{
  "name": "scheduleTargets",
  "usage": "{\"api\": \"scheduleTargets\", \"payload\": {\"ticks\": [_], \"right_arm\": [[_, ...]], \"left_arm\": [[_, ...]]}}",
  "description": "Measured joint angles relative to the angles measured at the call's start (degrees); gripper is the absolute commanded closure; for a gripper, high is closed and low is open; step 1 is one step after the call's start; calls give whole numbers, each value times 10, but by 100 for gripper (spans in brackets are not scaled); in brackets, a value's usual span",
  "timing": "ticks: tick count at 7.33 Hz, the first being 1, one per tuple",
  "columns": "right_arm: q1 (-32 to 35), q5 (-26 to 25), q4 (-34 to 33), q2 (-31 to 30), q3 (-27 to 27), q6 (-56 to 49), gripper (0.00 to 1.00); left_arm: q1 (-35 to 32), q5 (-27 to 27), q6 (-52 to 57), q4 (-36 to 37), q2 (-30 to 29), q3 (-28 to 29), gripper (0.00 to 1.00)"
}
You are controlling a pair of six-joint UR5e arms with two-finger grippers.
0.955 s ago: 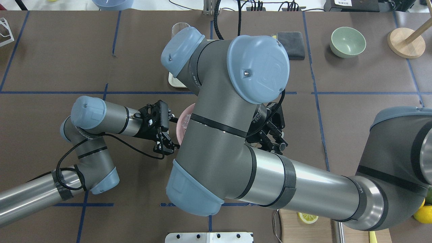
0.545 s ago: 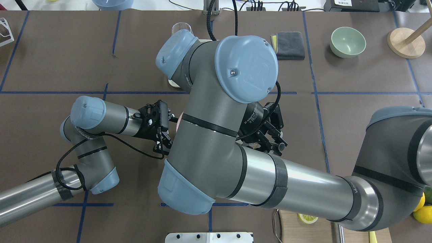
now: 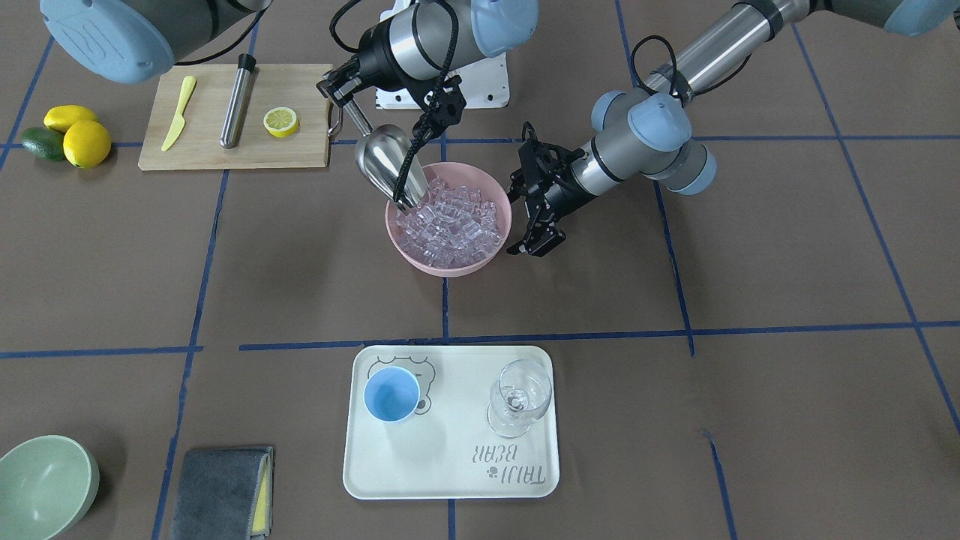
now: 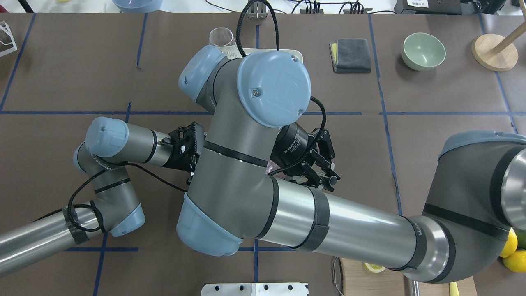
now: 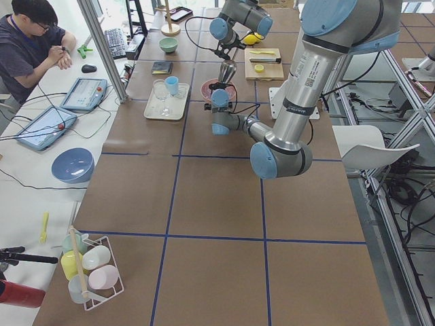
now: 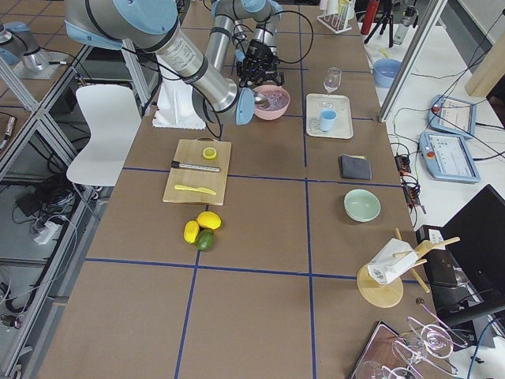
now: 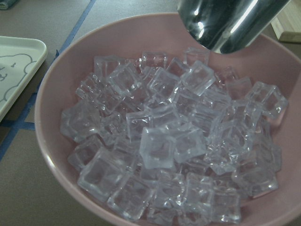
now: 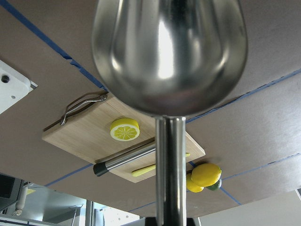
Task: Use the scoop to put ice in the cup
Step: 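Dip the scoop into the ice cubes with the right gripper, then scoop ice cubes and lift the filled scoop out of the bowl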
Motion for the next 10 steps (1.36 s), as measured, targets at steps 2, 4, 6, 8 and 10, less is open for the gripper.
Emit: {"api": "scheduleTargets", "payload": {"ticks": [2,4,6,8,10], "right_arm": [[-1,0,37,-1,-29,1,100],[-1,0,76,-6,-47,3,100],[-1,0,119,-20,-48,18,100],[-1,0,174,-42,-47,31,100],[-1,0,220,-59,-45,37,100]], "left_arm": [[0,0,0,-1,0,0,0],[0,0,-1,-4,0,0,0],[0,0,-1,-4,1,0,0],[0,0,-1,-4,1,0,0],[0,0,-1,-5,1,0,0]]}}
